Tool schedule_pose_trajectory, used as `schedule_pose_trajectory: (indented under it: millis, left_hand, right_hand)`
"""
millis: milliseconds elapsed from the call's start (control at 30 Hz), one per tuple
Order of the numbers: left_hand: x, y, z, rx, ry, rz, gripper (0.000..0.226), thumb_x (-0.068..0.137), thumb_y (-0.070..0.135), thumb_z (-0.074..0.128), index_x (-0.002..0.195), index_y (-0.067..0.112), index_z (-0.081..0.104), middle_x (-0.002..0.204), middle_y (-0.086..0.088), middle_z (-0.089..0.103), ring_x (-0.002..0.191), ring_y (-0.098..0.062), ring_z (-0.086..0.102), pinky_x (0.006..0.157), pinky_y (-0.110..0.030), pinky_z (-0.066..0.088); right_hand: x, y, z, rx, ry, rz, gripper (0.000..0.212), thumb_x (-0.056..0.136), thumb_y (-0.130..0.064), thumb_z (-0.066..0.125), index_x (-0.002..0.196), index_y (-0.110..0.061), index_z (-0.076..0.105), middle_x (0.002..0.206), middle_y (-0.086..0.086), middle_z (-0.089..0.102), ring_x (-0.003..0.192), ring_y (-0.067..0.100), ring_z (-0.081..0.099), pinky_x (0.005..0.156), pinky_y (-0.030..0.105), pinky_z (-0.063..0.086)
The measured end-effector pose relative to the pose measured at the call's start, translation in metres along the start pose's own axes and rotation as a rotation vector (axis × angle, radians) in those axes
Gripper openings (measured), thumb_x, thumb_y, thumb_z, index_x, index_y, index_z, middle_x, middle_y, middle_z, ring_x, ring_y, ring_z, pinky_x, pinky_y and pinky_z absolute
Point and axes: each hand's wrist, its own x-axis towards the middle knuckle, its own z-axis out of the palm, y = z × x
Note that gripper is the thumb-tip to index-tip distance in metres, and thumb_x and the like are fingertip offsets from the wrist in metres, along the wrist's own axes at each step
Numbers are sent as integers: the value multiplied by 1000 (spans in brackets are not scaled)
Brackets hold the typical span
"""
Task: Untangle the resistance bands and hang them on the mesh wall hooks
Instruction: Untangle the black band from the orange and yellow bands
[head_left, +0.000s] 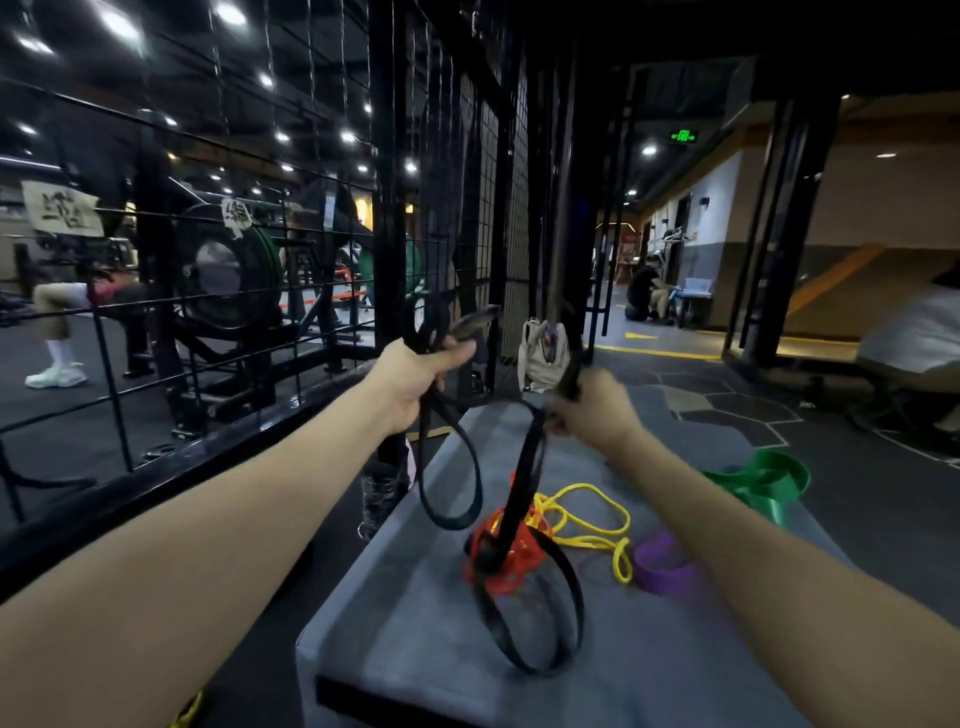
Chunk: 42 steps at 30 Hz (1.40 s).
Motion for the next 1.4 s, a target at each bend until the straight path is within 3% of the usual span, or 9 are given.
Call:
schedule_pose_trajectory:
  millis: [267, 333, 467, 733, 867, 967, 1133, 1267, 1400]
  left_hand:
    - [-14, -37, 40, 48, -257, -121, 22, 72, -10, 71, 77, 9, 60, 65, 2, 63, 67, -12, 57, 69, -15, 47]
    - [-16, -48, 49, 56, -290, -174, 20, 75, -5, 71, 77, 13, 62, 79, -1, 61, 82, -16, 55, 83, -22, 43]
    - [-19, -58, 51, 34, -255, -200, 13, 86, 7, 63, 77, 15, 60, 72, 1, 59, 73, -14, 53, 74, -24, 42]
    - [-6, -16, 32, -357, -217, -173, 19, 96, 11, 46, 80, 7, 55, 58, 3, 66, 59, -9, 68, 62, -34, 55]
    - [3, -3, 22, -446, -129, -142, 20, 96, 12, 49, 78, 8, 58, 62, 1, 69, 64, -11, 69, 73, -39, 54]
    - [5, 5, 24, -522, -120, -142, 29, 96, 13, 48, 73, 8, 65, 61, 1, 69, 62, -10, 69, 73, -38, 53]
    - [5, 28, 19, -640, -71, -127, 21, 96, 16, 48, 80, 8, 59, 61, 1, 67, 62, -10, 67, 80, -41, 53]
    - [9, 36, 0, -500, 41, -98, 20, 94, 21, 55, 76, 12, 56, 55, 6, 61, 52, -7, 62, 67, -33, 55]
    - [7, 9, -17, -53, 122, -73, 28, 74, 26, 77, 63, 18, 53, 46, 7, 54, 47, -11, 51, 59, -28, 45]
  right_hand:
    - [16, -65, -50, 559, 29, -54, 7, 92, -4, 54, 94, 2, 57, 76, 12, 64, 48, 4, 64, 48, 14, 52]
    - [16, -65, -45, 622, 7, -54, 7, 92, -4, 55, 92, 3, 57, 75, 12, 64, 51, 5, 65, 52, 15, 53]
    - [17, -45, -28, 690, -37, -24, 12, 90, -2, 56, 78, -2, 59, 71, 11, 63, 57, 10, 65, 53, 16, 53]
    - [-25, 19, 15, 99, -390, 62, 12, 86, 0, 60, 95, 5, 66, 75, 10, 58, 56, 12, 47, 54, 19, 40]
    - [-48, 25, 35, 162, -553, 51, 28, 84, -15, 68, 109, -9, 59, 83, -2, 58, 68, 5, 52, 62, 14, 43]
    - [-48, 22, 49, 384, -483, 67, 30, 83, -16, 69, 107, -16, 52, 89, 0, 59, 82, 11, 56, 78, 23, 48]
    - [-36, 33, 66, 222, -316, 88, 26, 82, -8, 67, 67, -23, 53, 62, -6, 50, 62, 9, 45, 62, 23, 40]
    - [-32, 45, 50, -6, -335, 37, 7, 80, -12, 68, 85, -12, 64, 75, 6, 53, 73, 16, 47, 67, 27, 37]
    - [-19, 38, 13, -263, -359, -56, 17, 80, -14, 69, 97, -9, 68, 80, 5, 57, 79, 16, 52, 66, 25, 36]
